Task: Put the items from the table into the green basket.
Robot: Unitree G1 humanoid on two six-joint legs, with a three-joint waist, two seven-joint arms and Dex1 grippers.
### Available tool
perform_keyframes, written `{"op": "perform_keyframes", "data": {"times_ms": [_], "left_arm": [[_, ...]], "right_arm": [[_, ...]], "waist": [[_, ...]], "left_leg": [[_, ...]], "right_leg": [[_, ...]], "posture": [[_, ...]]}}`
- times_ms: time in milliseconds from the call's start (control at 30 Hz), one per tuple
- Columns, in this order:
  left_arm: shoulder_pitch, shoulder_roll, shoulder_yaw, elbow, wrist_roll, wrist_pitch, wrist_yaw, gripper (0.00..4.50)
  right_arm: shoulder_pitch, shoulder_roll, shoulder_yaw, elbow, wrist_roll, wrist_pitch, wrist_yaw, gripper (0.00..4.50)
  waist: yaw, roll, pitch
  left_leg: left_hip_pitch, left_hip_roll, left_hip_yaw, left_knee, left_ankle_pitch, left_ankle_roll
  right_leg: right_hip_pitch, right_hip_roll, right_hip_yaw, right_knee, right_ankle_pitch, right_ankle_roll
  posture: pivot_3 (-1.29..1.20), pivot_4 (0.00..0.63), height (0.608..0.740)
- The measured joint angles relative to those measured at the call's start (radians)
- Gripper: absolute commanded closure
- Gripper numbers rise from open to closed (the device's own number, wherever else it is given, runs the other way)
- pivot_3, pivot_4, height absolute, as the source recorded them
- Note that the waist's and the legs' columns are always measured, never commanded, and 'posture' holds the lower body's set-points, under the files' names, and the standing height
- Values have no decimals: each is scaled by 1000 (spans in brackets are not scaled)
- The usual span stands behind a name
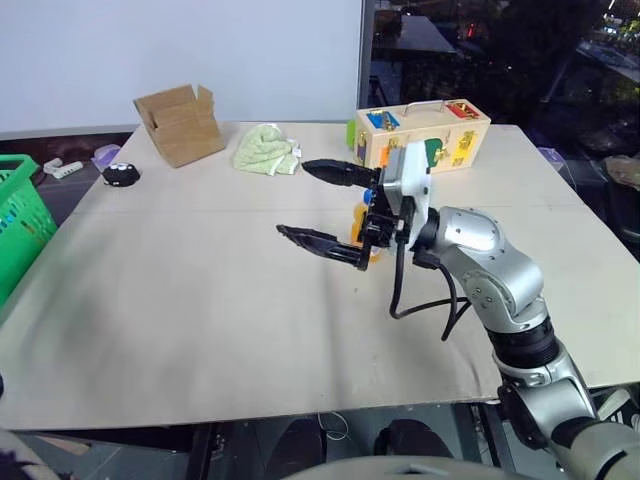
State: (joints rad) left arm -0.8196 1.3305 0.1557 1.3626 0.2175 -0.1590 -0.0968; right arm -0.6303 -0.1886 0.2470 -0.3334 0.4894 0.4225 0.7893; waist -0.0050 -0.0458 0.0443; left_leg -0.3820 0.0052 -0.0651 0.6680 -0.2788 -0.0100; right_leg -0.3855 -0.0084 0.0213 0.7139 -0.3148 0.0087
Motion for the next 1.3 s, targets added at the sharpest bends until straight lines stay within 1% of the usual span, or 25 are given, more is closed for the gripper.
{"op": "perform_keyframes", "data": {"times_ms": [233,333,433,500,533,633,800,867,1167,1233,1300], "left_arm": [[107,15,-1,6,14,20,17,2124],[143,20,-2,6,17,29,17,2124],[216,27,3,9,14,48,18,2124],[246,28,17,16,4,51,10,1445],[256,29,32,17,-7,50,-1,1250],[281,35,54,17,-26,48,-10,52],[304,37,85,17,-47,45,-9,52],[305,50,117,14,-74,32,-8,52],[290,53,171,-19,-149,-45,-65,52],[267,51,192,-35,-181,-65,-114,52],[230,39,224,-75,-235,-75,-215,52]], "right_arm": [[0,-4,-6,0,32,-32,60,0],[-1,-6,-2,3,25,-46,78,0],[-7,-15,18,40,-3,-77,104,0],[-8,-16,20,64,-13,-81,111,0],[-10,-15,22,74,-15,-82,116,0],[-20,-9,24,78,-18,-90,123,0],[-23,-1,24,78,-14,-98,135,0],[-23,-1,24,78,-5,-97,144,0],[-52,4,24,82,8,-83,155,0],[-52,6,24,84,7,-80,155,0],[-52,8,23,91,7,-79,154,0]], "waist": [[1,0,0],[2,0,0],[-3,0,0],[-1,0,0],[1,0,0],[2,0,0],[3,0,0],[9,0,0],[34,0,-1],[42,-1,-1],[49,0,-1]], "left_leg": [[0,0,-1,0,0,0],[1,0,-1,0,0,0],[1,0,0,0,0,0],[1,0,-1,0,0,0],[1,0,-1,0,0,0],[1,0,-1,0,0,0],[1,0,-1,0,0,0],[1,0,-1,0,0,0],[1,-1,-1,0,0,0],[1,-1,-1,0,0,0],[1,-1,-1,0,0,0]], "right_leg": [[1,0,-1,0,0,0],[0,0,-1,0,0,0],[0,0,-1,0,0,0],[0,0,-1,0,0,0],[0,0,-2,0,0,0],[0,-1,-1,0,0,0],[0,-1,-1,0,0,0],[0,-1,-2,0,0,0],[0,-2,-2,0,0,0],[0,-2,-2,0,0,0],[1,-2,-3,0,0,0]], "posture": [[93,27,740],[101,26,740],[106,26,740],[114,23,740],[114,23,740],[114,23,740],[141,16,740],[151,9,740],[148,2,740],[146,2,740],[143,2,740]]}}
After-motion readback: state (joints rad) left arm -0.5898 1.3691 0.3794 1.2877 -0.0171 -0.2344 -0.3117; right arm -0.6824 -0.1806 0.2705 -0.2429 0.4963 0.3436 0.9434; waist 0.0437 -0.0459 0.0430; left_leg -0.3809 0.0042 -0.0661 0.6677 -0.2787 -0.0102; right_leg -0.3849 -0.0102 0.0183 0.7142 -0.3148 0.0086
